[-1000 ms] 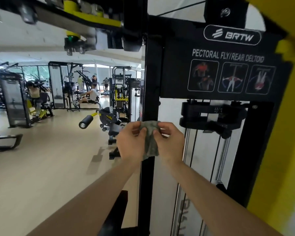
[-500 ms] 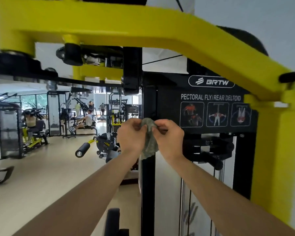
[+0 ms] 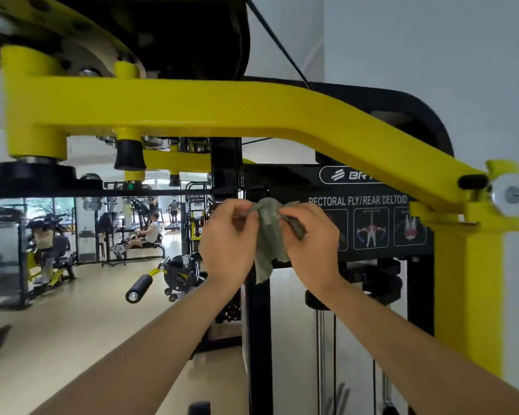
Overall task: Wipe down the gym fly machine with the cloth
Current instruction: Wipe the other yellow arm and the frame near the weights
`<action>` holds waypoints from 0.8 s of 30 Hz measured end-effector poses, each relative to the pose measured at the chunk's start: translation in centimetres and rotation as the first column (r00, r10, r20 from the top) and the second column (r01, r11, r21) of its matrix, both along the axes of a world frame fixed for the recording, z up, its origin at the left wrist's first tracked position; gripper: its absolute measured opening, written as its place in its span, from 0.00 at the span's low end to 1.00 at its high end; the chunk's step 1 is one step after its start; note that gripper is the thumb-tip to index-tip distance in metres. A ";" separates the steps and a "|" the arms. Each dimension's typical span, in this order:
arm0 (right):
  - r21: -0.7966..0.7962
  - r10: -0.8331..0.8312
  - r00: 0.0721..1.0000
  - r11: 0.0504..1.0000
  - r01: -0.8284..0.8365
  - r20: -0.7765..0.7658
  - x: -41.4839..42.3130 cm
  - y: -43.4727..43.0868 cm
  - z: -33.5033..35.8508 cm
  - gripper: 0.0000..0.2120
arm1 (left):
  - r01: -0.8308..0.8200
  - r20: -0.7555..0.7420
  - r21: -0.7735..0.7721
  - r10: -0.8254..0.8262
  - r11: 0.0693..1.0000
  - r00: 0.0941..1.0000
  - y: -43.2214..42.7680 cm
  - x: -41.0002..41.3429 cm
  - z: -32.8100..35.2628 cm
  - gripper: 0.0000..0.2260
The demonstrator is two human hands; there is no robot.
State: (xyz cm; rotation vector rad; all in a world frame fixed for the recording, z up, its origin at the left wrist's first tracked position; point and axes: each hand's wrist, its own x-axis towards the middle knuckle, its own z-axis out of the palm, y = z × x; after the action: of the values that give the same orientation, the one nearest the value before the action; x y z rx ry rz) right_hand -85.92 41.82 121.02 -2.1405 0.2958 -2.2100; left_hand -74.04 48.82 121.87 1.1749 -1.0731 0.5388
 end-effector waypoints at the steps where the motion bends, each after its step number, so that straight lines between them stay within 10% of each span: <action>1: -0.048 -0.020 1.000 0.999 0.021 0.025 -0.8 0.7 0.2 0.05 | 0.035 0.046 -0.039 -0.033 0.999 0.998 0.9 -0.3 0.0 0.03; 8: -0.390 -0.220 0.968 0.886 0.249 0.118 -5.9 6.5 5.4 0.04 | 0.212 0.279 -0.230 -0.144 0.950 0.949 7.3 -2.6 3.9 0.08; 14: -0.517 -0.218 0.958 0.807 0.284 0.187 -5.5 10.4 9.5 0.04 | 0.029 0.520 -0.422 0.216 0.906 0.827 12.1 -2.2 7.1 0.05; 24: -0.450 -0.523 0.771 0.823 0.346 -0.363 -2.0 11.1 15.6 0.28 | -0.404 0.668 -0.238 0.451 0.883 0.592 15.7 2.7 12.7 0.15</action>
State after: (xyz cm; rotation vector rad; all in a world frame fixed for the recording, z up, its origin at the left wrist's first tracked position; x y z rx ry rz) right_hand -87.87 52.89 136.59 -3.1090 0.4983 -2.0153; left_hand -71.39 64.48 134.53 1.1963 -1.4034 1.5036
